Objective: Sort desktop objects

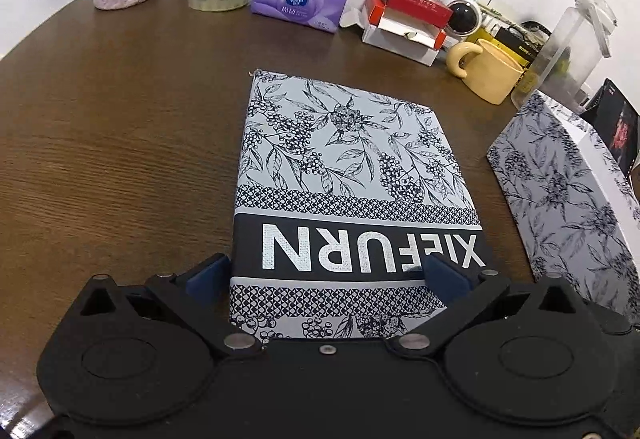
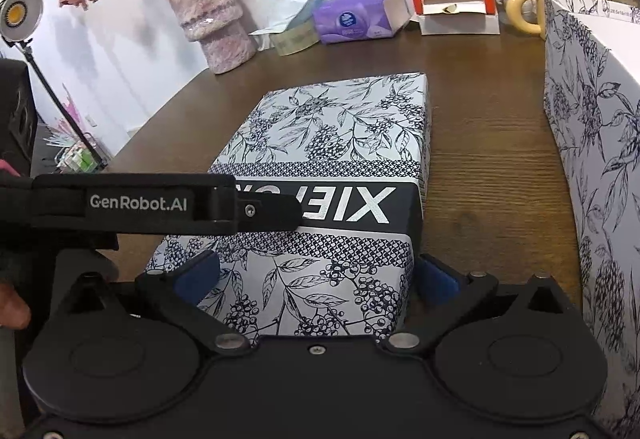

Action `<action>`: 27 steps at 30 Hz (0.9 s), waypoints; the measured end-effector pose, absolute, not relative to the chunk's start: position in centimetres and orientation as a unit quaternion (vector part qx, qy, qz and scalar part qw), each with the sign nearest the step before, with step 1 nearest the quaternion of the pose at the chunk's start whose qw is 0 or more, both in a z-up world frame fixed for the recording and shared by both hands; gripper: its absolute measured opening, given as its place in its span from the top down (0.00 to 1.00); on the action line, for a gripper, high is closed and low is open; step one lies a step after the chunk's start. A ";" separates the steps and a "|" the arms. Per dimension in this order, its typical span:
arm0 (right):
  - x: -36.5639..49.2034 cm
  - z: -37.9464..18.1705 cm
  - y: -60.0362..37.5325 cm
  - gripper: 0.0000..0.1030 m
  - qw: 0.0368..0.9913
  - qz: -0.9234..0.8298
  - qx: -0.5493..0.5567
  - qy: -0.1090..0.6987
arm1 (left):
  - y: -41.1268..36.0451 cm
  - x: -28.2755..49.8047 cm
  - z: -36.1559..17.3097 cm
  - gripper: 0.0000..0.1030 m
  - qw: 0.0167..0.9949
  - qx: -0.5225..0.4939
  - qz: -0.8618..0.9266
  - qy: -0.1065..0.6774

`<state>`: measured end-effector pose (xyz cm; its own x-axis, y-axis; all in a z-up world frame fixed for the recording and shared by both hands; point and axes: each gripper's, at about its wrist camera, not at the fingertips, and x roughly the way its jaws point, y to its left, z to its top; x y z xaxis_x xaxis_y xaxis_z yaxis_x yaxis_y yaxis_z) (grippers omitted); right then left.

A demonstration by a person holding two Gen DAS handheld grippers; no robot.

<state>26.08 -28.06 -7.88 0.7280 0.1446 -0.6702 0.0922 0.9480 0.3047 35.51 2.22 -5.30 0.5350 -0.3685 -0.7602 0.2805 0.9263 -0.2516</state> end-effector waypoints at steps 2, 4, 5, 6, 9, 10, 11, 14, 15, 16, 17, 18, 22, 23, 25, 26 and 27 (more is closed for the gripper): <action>25.9 -7.7 -27.8 0.00 0.917 0.015 0.159 0.366 | 2.4 35.0 -4.8 0.00 0.879 -0.045 -0.184 0.437; 25.6 -7.5 -27.5 0.00 0.918 0.016 0.158 0.363 | 2.6 34.6 -4.3 0.00 0.881 -0.045 -0.183 0.435; 25.5 -7.5 -27.4 0.00 0.919 0.016 0.157 0.362 | 2.7 34.4 -4.1 0.00 0.881 -0.046 -0.183 0.434; 25.4 -7.3 -27.1 0.00 0.920 0.016 0.154 0.361 | 2.8 34.2 -3.8 0.00 0.881 -0.047 -0.182 0.433; 24.7 -6.5 -26.2 0.00 0.922 0.016 0.151 0.356 | 3.2 33.3 -3.0 0.00 0.883 -0.052 -0.179 0.431; 24.5 -6.2 -25.9 0.00 0.923 0.016 0.153 0.353 | 3.4 33.0 -2.7 0.00 0.883 -0.054 -0.178 0.430; 24.2 -5.9 -25.6 0.00 0.924 0.016 0.154 0.350 | 3.5 32.7 -2.5 0.00 0.884 -0.057 -0.177 0.429; 23.3 -5.0 -24.7 0.00 0.927 0.015 0.153 0.343 | 3.8 31.7 -1.7 0.00 0.885 -0.060 -0.176 0.426; 23.0 -4.8 -24.4 0.00 0.927 0.014 0.152 0.342 | 3.9 31.3 -1.4 0.00 0.886 -0.060 -0.177 0.425; 22.7 -4.6 -24.2 0.00 0.928 0.014 0.151 0.341 | 4.0 30.9 -1.2 0.00 0.886 -0.060 -0.177 0.425; 22.4 -4.3 -23.8 0.00 0.928 0.015 0.151 0.340 | 4.1 30.5 -1.0 0.00 0.886 -0.059 -0.178 0.424; 22.0 -4.1 -23.5 0.00 0.928 0.016 0.151 0.340 | 4.2 30.1 -0.8 0.00 0.886 -0.059 -0.178 0.424; 20.4 -3.1 -22.4 0.00 0.928 0.016 0.149 0.342 | 4.6 28.1 0.2 0.00 0.885 -0.063 -0.175 0.426; 20.0 -2.9 -22.0 0.00 0.928 0.017 0.148 0.342 | 4.7 27.6 0.5 0.00 0.885 -0.064 -0.174 0.426; 19.1 -2.3 -21.4 0.00 0.927 0.018 0.146 0.344 | 4.9 26.4 0.9 0.00 0.886 -0.066 -0.170 0.425; 18.6 -2.1 -21.0 0.00 0.927 0.020 0.144 0.344 | 4.9 25.8 1.1 0.00 0.887 -0.068 -0.168 0.426; 18.3 -1.9 -20.7 0.00 0.927 0.021 0.143 0.345 | 5.0 25.2 1.3 0.00 0.886 -0.070 -0.165 0.427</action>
